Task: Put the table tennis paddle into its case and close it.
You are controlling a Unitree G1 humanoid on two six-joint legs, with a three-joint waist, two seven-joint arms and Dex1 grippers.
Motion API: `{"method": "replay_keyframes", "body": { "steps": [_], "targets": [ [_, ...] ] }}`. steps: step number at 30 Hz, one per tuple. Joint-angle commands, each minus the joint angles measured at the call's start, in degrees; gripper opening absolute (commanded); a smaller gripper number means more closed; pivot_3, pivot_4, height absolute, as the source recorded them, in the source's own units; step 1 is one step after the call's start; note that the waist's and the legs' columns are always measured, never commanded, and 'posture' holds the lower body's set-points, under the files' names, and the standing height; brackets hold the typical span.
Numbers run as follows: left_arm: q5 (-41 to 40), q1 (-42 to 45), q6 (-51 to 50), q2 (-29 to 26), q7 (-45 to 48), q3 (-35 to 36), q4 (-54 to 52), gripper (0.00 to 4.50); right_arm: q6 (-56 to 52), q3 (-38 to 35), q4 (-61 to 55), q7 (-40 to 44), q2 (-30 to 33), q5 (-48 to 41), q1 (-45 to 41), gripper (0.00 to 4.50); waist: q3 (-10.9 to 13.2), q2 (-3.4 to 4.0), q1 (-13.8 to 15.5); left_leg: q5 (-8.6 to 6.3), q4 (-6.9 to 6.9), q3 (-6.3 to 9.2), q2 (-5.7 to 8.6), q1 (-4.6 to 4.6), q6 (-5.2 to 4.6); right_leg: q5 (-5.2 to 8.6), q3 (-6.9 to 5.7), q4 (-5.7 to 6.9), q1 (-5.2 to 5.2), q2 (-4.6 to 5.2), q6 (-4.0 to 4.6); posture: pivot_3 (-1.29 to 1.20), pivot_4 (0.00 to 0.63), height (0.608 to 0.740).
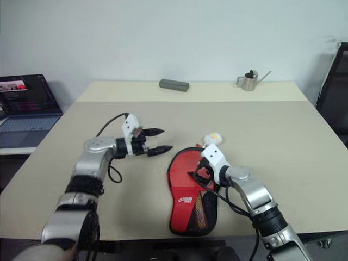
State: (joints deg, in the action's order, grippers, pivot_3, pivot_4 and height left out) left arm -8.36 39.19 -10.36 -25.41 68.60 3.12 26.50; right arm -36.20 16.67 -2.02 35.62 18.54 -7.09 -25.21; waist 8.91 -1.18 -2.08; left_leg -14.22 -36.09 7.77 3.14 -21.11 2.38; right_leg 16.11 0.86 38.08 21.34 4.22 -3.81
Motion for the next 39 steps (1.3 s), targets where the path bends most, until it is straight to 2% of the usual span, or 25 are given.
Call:
{"method": "replay_keyframes", "body": {
  "steps": [1, 3, 8, 14, 18, 22, 31, 39],
  "targets": [
    [-5.7, -4.0, -7.6, -0.4, 0.7, -1.9, -16.8, 4.48, -4.9, -0.9, -3.6, 3.4, 2.6, -2.7, 1.6, 4.50, 0.0, 0.01, 0.2, 0.00, 0.01, -0.01, 0.00, -0.02, 0.00, 0.00, 0.02, -0.02, 0.01, 0.00, 0.01, 0.00, 0.150, 0.740],
    [-6.9, -6.0, -9.8, -0.5, 0.4, -3.3, -21.1, 4.48, -7.5, -2.9, -7.4, 4.8, 3.3, -5.7, 1.8, 4.50, 0.0, 0.03, 0.3, -0.01, 0.01, -0.02, -0.10, -0.02, -0.01, 0.02, 0.01, -0.04, 0.01, 0.02, 0.04, 0.00, 0.150, 0.740],
    [-6.5, -6.7, -9.4, 1.0, -1.5, -7.3, -24.1, 4.48, -15.0, -10.3, -17.0, 9.9, 8.3, -15.4, 1.5, 4.50, 0.3, 0.13, 0.3, -0.01, 0.02, -0.05, -0.03, -0.06, -0.01, 0.00, 0.01, -0.06, 0.04, 0.00, 0.12, 0.00, 0.150, 0.740],
    [-4.4, -6.1, -4.6, 2.7, -3.6, -11.2, -20.0, 4.48, -21.8, -22.8, -21.0, 13.3, 16.9, -25.8, 1.8, 4.50, 0.3, 0.12, 0.4, -0.03, 0.00, -0.04, 0.04, -0.41, -0.06, 0.00, -0.06, -0.23, 0.25, 0.02, 0.13, 0.00, 0.150, 0.740],
    [-2.7, -4.9, -0.9, 4.2, -3.3, -13.8, -15.0, 4.48, -21.7, -27.9, -19.1, 12.9, 21.1, -27.3, 1.4, 4.50, 0.4, 0.11, 0.3, -0.04, -0.02, -0.07, 0.11, -0.68, -0.07, -0.01, -0.06, -0.20, 0.53, 0.01, 0.15, 0.00, 0.150, 0.740],
    [-1.0, -3.8, 2.8, 5.7, -3.4, -15.6, -10.4, 4.48, -20.2, -28.6, -17.7, 11.1, 22.5, -26.6, 1.0, 4.50, 0.4, 0.08, 0.4, -0.04, -0.04, -0.10, 0.15, -0.77, -0.08, -0.01, -0.05, -0.21, 0.58, 0.04, 0.15, 0.00, 0.150, 0.740],
    [6.4, -1.3, 16.4, 10.4, -4.8, -20.7, 7.8, 4.48, -17.6, -26.6, -16.5, 7.7, 22.0, -25.3, -0.1, 4.50, 0.4, 0.09, 0.5, -0.04, -0.04, -0.11, 0.17, -0.79, -0.10, -0.01, -0.06, -0.20, 0.60, 0.07, 0.15, 0.00, 0.150, 0.740],
    [7.1, -0.9, 19.1, 11.3, -5.0, -20.5, 12.0, 4.48, -16.2, -21.7, -10.2, 5.8, 19.9, -23.1, -7.0, 4.50, 0.3, 0.16, 0.5, -0.03, -0.08, -0.10, 0.17, -0.60, -0.12, -0.01, -0.10, -0.15, 0.38, 0.11, 0.14, 0.00, 0.150, 0.740]
  ]
}}
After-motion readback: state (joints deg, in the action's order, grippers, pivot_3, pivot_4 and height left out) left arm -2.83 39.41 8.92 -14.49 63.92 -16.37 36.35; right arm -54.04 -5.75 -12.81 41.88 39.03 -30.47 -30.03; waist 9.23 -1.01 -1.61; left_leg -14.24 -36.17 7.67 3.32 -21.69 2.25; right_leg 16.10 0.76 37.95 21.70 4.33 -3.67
